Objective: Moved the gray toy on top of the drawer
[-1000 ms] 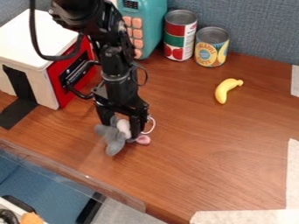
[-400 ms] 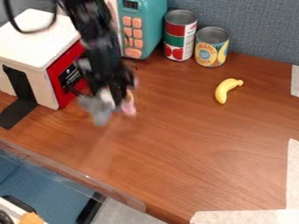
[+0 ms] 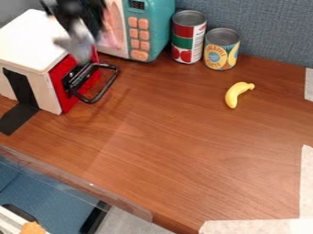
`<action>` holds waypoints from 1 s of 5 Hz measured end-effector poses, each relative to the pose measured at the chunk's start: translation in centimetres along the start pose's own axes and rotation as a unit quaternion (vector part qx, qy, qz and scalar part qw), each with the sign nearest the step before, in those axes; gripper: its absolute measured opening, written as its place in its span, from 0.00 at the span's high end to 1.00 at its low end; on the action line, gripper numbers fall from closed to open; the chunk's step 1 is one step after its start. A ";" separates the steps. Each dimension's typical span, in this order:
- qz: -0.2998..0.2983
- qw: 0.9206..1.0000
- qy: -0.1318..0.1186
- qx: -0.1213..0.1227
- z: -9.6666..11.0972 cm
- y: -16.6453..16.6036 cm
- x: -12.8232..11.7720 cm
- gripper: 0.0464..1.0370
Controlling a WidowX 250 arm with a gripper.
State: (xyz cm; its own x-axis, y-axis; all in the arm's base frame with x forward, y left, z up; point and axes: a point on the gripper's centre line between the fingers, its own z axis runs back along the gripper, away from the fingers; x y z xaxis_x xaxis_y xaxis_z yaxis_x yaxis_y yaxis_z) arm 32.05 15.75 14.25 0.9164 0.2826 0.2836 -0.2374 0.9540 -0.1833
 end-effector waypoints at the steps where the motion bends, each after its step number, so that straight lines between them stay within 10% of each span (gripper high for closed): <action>1: 0.026 0.999 -0.028 0.030 1.2 3.6 1.6 0.57; 4: 0.057 0.992 -0.006 0.113 -1.1 9.4 2.4 0.49; 5: 0.069 0.991 -0.010 0.115 -1.1 9.4 2.5 0.19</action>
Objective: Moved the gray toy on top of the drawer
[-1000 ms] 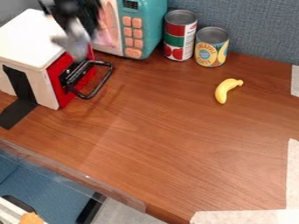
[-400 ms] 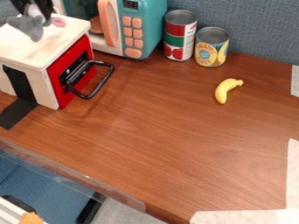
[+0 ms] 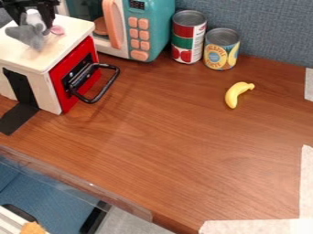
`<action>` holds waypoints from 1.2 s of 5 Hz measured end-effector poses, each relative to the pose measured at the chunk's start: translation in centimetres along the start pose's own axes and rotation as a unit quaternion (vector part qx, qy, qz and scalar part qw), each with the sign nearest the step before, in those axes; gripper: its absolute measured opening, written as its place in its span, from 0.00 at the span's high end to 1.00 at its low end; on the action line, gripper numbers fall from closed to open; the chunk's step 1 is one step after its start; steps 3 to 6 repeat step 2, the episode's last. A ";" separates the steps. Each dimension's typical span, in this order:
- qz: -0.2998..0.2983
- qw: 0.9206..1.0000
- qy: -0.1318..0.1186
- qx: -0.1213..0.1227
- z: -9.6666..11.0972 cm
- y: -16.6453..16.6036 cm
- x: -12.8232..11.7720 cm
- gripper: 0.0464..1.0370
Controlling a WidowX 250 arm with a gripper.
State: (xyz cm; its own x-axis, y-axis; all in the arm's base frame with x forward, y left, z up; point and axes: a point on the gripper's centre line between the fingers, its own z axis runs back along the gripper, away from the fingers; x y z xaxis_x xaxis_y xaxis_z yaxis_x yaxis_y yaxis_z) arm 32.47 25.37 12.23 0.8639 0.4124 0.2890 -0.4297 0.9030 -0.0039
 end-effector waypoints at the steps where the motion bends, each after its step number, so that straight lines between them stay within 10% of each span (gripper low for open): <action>1: -0.002 1.000 -0.009 -0.013 1.2 -0.5 0.5 0.03; 2: -0.026 0.999 -0.023 -0.024 3.8 -1.9 1.1 0.03; 6: -0.026 0.999 -0.023 -0.024 3.8 -1.9 1.1 0.03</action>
